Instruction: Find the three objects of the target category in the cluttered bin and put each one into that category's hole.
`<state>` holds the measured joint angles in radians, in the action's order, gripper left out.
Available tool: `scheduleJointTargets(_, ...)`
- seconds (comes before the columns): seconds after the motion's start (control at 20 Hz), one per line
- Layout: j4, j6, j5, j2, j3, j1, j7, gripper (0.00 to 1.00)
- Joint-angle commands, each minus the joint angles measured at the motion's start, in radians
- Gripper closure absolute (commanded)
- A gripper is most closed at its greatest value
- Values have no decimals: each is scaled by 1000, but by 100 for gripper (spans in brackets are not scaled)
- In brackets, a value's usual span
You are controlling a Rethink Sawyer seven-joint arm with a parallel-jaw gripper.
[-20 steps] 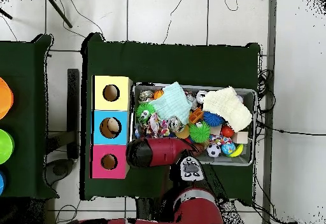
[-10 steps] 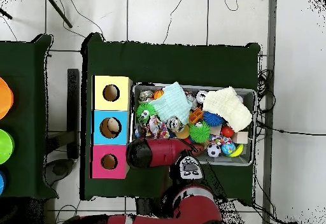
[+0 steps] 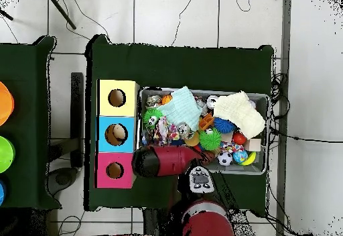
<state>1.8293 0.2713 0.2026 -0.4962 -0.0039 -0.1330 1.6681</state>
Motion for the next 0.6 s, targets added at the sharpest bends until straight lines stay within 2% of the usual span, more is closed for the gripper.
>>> scheduleJointTargets(0.05,99,28,34,-90,67,-30,73,0)
scheduleJointTargets(0.45,227,5,31,-212,105,-54,76,0)
scheduleJointTargets(0.6,228,18,26,-225,101,-47,72,0)
